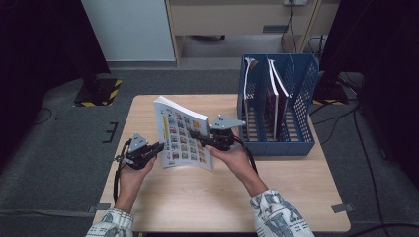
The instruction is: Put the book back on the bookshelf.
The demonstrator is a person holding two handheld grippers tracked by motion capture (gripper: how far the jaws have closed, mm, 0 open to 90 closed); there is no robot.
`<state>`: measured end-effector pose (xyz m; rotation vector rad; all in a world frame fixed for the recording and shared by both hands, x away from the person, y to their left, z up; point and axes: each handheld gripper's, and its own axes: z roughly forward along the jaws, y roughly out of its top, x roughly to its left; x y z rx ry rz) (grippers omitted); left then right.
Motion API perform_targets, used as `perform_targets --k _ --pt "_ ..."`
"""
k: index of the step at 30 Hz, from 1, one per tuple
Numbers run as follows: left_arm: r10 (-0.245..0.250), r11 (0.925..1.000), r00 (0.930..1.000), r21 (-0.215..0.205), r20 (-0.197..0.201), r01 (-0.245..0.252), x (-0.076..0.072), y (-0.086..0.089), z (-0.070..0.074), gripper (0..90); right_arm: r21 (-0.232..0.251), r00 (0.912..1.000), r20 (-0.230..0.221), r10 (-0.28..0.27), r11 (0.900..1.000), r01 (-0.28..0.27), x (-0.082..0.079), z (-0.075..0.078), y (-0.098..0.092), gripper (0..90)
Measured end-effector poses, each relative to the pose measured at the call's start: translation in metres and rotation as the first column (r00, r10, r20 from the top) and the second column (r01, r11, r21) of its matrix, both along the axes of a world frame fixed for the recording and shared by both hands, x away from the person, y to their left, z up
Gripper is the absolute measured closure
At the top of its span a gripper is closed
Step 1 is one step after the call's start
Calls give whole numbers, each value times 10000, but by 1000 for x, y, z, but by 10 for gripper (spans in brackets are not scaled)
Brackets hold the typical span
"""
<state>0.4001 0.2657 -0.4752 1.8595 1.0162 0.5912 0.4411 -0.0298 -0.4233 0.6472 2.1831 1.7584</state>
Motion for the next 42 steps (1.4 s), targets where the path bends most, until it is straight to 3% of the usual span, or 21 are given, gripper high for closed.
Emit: perform_targets --k 5,17,25,26,34,42 --pt "-14 10000 10000 22 24 14 0 0 0 829 64 10000 -48 -30 10000 30 3 -1 0 661" --pt "-28 10000 9999 -11 112 28 -1 -2 1 828 23 9978 -56 666 9978 -666 4 -5 13 630" --pt "-21 10000 9999 -87 121 22 -1 -2 0 828 376 9997 -11 247 9990 -246 5 -8 11 672" --pt "-18 9999 9999 -101 123 19 -1 -2 -1 827 515 9999 9 115 9986 -115 5 -9 10 715" --pt "20 9998 9999 -184 168 -17 -1 -2 -2 825 843 10000 15 -19 9964 18 5 -13 9 727" --pt "79 9997 9998 -233 172 -75 -1 -2 -3 819 789 10000 61 18 9969 -23 5 -12 9 731"
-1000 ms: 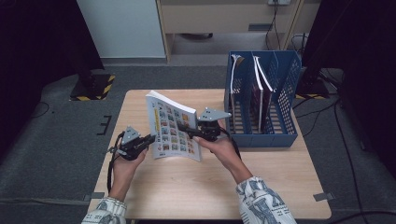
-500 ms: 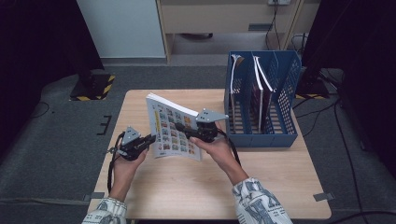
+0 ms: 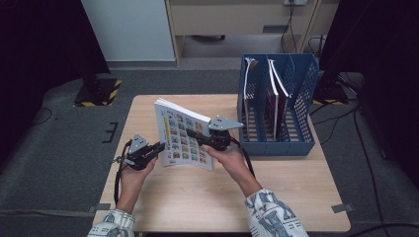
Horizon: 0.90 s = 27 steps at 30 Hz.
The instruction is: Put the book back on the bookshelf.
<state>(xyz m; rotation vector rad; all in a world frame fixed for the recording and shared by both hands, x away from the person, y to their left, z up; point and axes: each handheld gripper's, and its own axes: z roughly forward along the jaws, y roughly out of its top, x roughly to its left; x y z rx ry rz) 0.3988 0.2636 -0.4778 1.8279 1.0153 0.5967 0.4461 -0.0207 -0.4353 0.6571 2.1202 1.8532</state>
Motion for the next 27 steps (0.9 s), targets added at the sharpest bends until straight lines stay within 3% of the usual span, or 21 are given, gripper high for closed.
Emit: perform_targets --k 13,18,19,20,23,27 --pt "277 9996 9996 -99 -45 -278 2 0 -3 782 -260 9997 -61 -230 9994 229 -1 4 5 739" --pt "582 9982 9983 108 -18 -582 3 -2 -8 611 -362 9993 -146 -332 9988 326 0 7 8 739" --pt "721 9973 9974 126 5 -721 4 -2 -9 611 -424 9992 -151 -368 9984 362 0 7 9 740" --pt "975 9952 9952 125 -38 -974 5 0 -10 475 -493 9990 -172 -419 9979 410 1 8 11 740" --pt "1133 9936 9935 -4 -68 -1133 6 5 -10 365 -492 9981 -243 -564 9973 552 3 9 11 740" --pt "1319 9913 9909 66 -263 -1317 6 15 -13 287 -549 9978 -252 -611 9967 596 3 12 11 740"
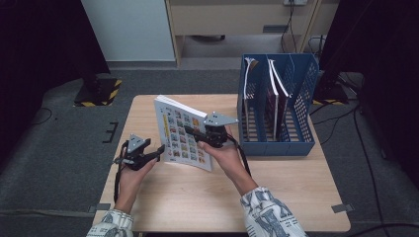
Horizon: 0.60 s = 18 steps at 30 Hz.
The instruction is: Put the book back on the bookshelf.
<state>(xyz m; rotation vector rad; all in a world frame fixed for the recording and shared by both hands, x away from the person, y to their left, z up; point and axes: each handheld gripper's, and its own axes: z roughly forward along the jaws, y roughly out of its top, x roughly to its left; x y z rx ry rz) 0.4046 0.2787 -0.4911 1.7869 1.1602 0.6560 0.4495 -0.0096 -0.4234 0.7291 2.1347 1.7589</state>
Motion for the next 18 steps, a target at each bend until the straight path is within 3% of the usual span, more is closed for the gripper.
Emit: perform_targets --k 3,5,8,18 --pt "16 9999 9988 148 -499 -9 1 6 -5 196 -28 9998 183 -62 10000 62 -1 7 2 741" --pt "37 9997 9982 256 -599 -22 1 6 -6 178 -53 9997 246 -72 10000 74 -1 9 2 740" --pt "251 9992 9971 344 -718 -226 2 8 -8 153 -113 9988 423 -227 9997 232 -1 16 2 740" --pt "268 9978 9957 627 -890 -213 5 8 -13 143 -112 9978 538 -378 9992 384 1 27 -5 741"
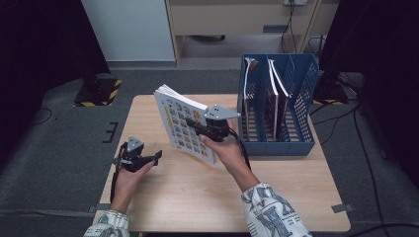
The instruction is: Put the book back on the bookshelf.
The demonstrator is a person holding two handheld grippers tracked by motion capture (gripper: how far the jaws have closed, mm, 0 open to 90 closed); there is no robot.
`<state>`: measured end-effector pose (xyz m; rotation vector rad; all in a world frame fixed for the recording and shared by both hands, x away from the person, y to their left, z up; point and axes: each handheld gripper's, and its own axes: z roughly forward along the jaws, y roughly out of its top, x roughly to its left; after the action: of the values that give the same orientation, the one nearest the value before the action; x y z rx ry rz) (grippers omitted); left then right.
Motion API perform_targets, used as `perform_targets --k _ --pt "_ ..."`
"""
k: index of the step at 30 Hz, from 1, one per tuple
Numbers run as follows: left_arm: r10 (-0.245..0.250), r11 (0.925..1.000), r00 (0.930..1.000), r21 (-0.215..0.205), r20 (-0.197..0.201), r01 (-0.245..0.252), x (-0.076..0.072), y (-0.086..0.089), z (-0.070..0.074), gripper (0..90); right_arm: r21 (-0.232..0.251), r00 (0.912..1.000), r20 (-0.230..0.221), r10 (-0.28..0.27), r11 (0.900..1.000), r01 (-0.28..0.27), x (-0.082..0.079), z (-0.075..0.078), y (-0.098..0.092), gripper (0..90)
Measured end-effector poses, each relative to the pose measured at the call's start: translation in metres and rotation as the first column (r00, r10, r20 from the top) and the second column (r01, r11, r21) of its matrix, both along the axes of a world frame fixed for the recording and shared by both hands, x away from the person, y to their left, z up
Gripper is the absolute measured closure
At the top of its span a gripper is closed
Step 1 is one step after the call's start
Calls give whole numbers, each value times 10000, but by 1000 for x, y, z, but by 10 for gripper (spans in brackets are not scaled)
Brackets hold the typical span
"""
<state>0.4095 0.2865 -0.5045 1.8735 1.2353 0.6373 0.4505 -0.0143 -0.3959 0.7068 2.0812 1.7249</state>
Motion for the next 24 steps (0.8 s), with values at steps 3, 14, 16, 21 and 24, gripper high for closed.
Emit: perform_targets --k 3,14,16,21,24 --pt "-11 10000 10000 56 -61 11 0 0 0 141 -38 10000 35 -7 10000 7 0 1 -1 740" --pt "-210 9998 9988 40 -450 212 1 -4 -5 86 -62 9996 128 -239 9997 240 2 8 -7 740" --pt "-237 9997 9986 63 -464 240 2 -5 -6 57 -34 9996 126 -257 9997 258 2 8 -8 740" --pt "-345 9992 9980 197 -532 356 2 -10 -9 51 -74 9995 220 -232 9997 234 -3 12 -15 741" --pt "-351 9987 9976 344 -593 372 3 -12 -10 51 -130 9995 244 -196 9997 199 -8 14 -21 741"
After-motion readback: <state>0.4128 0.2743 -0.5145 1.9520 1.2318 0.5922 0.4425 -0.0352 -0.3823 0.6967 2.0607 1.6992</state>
